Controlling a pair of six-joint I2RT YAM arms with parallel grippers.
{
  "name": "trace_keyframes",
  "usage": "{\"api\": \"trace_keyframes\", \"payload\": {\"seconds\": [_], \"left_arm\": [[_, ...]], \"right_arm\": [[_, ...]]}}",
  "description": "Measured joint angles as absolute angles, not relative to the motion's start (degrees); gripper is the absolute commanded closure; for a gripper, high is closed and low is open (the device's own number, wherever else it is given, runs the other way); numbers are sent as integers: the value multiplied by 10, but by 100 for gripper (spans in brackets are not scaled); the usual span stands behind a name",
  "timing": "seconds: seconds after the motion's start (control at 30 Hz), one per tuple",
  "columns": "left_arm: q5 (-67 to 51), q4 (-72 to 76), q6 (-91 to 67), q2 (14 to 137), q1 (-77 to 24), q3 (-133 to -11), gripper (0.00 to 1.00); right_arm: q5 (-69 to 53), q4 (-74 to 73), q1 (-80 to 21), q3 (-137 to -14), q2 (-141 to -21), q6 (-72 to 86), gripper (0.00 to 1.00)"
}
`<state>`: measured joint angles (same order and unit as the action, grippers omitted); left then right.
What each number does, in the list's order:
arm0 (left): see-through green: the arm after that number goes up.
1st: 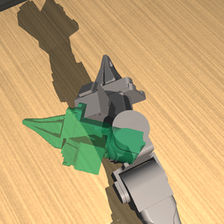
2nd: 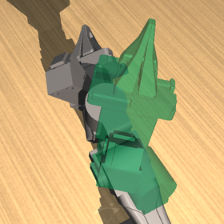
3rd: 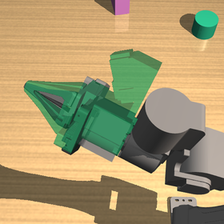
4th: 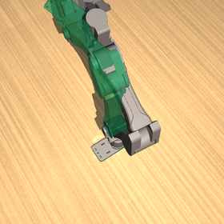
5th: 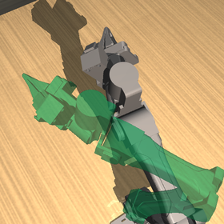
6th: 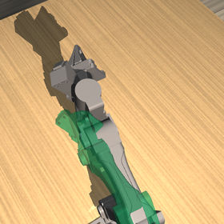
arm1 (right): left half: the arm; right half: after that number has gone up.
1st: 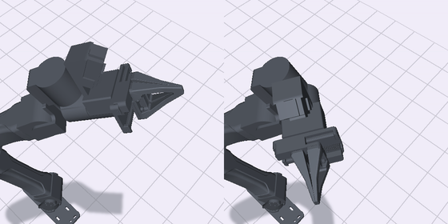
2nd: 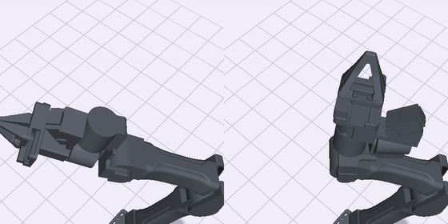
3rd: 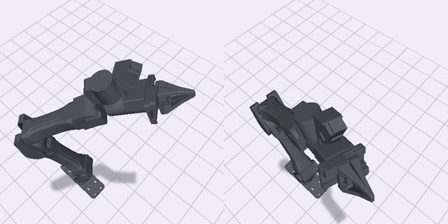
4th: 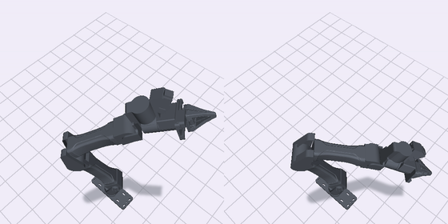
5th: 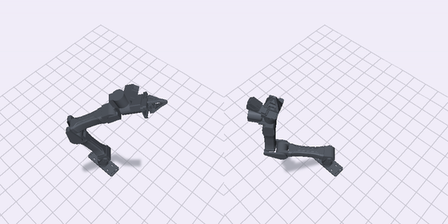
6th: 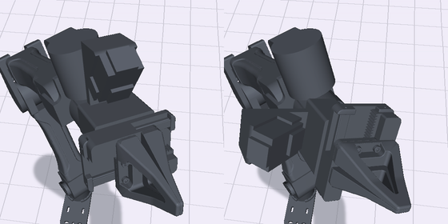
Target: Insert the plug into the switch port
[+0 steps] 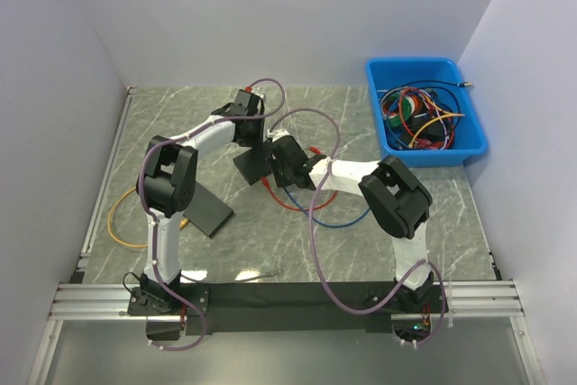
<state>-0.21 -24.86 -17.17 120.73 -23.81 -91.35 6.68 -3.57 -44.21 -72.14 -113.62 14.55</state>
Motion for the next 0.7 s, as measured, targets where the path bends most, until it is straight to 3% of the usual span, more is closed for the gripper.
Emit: {"api": "trace_keyframes", "payload": {"seconds": [0.7], "left_arm": [[8,-249,-159,1209,-243,-916,66]], "right_arm": [[76,-94,-439,-787,-1175,136,100]]}}
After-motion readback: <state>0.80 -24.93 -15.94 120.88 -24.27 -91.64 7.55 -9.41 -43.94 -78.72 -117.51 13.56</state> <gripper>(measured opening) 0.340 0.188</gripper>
